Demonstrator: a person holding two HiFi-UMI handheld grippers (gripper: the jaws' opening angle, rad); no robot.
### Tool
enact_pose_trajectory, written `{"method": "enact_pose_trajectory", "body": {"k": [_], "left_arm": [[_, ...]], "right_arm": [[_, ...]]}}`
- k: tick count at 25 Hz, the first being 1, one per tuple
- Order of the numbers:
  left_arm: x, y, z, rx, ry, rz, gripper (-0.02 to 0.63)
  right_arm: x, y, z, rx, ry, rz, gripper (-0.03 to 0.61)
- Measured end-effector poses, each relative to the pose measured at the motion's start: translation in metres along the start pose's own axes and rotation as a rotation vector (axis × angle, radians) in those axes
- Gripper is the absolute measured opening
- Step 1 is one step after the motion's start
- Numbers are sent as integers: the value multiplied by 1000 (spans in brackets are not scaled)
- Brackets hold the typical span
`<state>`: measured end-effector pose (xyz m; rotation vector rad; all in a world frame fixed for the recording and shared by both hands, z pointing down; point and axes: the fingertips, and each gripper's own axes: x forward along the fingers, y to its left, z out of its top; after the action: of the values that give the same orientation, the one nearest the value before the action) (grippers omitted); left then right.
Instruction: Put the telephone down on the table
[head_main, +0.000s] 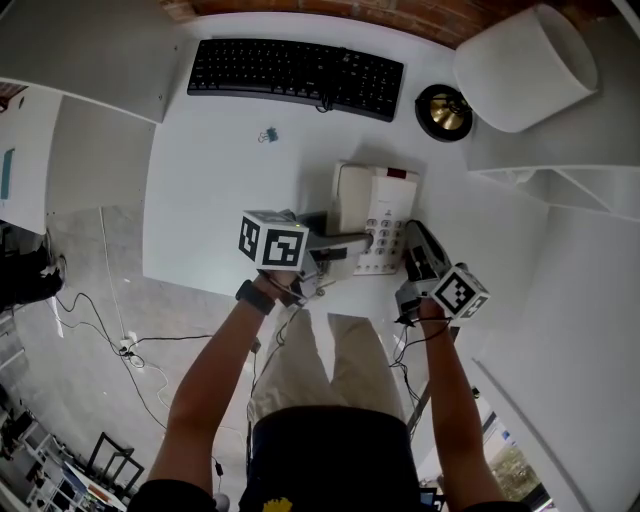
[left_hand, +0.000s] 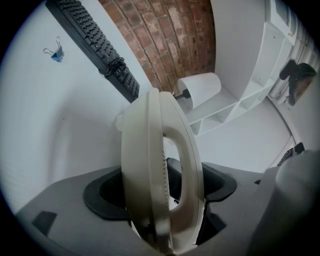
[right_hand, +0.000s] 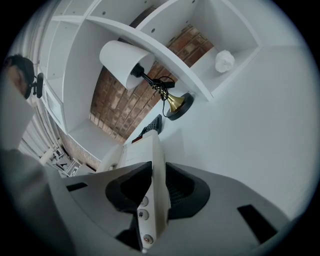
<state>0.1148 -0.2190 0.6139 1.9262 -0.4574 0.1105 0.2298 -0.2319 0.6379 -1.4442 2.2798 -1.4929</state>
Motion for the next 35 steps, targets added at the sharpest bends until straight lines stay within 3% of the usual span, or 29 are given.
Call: {"method": "enact_pose_trajectory", "body": {"k": [6,17,20,22,25,31,35], "left_arm": [[5,2,-3,18,19,38,451],[-3,14,-5,64,-37,113,472],[-9,23,-4,126,-28,192,471],[-15,27,-2,165,-29,216,437],[-19,27,-1,163,-31,199,408],[-19,34,-3,107,-5,219,430],[-24,38,-7,89,11,312,444]], "right_arm": [[-1,-1,1,-15,5,-12,83],[2,4,0,-32,11,11,95],[2,5,-5,15,19,26,100],[1,5,-5,25,13,24,103],[1,6,-4,18,6,20,103],[3,5,-5,26,7,29,104],[2,3,-7,33,6,8,115]]}}
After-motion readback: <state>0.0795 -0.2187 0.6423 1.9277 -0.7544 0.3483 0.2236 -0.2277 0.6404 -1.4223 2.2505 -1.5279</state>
